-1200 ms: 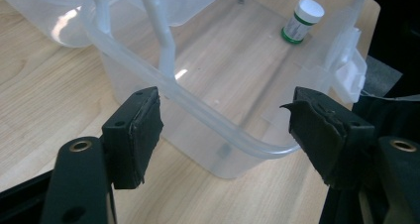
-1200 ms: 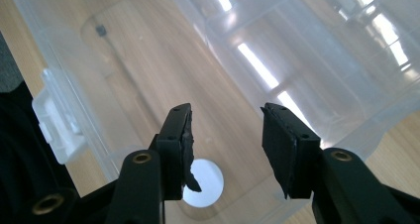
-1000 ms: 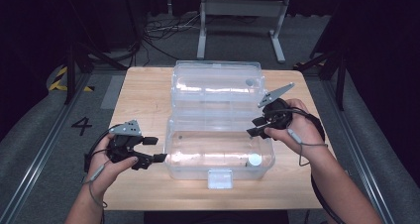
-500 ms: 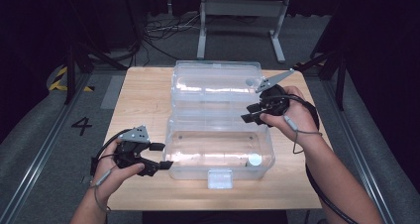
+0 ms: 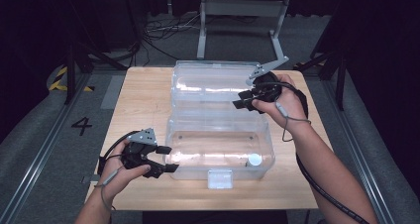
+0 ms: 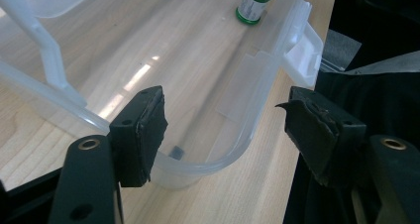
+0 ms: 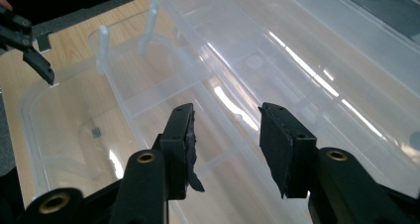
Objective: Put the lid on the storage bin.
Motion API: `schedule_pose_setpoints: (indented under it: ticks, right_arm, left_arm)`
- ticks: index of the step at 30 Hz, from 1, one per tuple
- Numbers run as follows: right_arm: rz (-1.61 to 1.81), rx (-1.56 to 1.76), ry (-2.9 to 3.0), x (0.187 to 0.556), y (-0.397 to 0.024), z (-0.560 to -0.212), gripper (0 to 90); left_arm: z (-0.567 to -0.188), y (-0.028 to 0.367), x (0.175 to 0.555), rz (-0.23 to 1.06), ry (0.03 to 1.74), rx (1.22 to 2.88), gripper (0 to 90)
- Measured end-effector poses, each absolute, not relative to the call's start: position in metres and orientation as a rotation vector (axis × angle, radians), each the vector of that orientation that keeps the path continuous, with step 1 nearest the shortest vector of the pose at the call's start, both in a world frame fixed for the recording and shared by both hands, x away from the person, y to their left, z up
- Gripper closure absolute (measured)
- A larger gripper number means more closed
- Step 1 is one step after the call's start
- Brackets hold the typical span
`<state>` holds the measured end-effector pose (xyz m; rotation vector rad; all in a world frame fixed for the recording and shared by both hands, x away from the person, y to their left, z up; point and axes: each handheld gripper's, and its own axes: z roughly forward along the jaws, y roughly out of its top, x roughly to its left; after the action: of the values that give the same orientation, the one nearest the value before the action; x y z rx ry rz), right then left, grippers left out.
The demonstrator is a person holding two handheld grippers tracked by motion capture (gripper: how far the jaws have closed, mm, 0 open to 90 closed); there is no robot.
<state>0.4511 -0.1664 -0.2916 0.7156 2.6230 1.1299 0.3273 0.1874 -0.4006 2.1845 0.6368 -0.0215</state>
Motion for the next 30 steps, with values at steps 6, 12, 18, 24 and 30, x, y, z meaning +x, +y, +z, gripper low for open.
schedule_pose_setpoints:
  ticks: [6, 12, 18, 24, 30]
  right_arm:
    - [1.152, 0.657, 2.631, 0.463, -0.155, -0.292, 56.8]
    - [1.163, 0.613, 2.648, 0.474, -0.146, -0.298, 56.2]
    - [1.153, 0.583, 2.680, 0.482, -0.139, -0.304, 56.6]
    - [1.135, 0.560, 2.715, 0.485, -0.132, -0.309, 59.5]
    - [1.127, 0.524, 2.739, 0.489, -0.128, -0.313, 65.6]
  left_arm:
    - [-0.403, 0.184, 0.328, -0.042, 0.623, 2.203, 36.0]
    - [-0.404, 0.182, 0.328, -0.047, 0.614, 2.211, 37.2]
    - [-0.406, 0.179, 0.328, -0.048, 0.608, 2.225, 38.5]
    - [-0.408, 0.175, 0.327, -0.066, 0.594, 2.251, 43.6]
    - [-0.410, 0.171, 0.326, -0.113, 0.568, 2.272, 52.2]
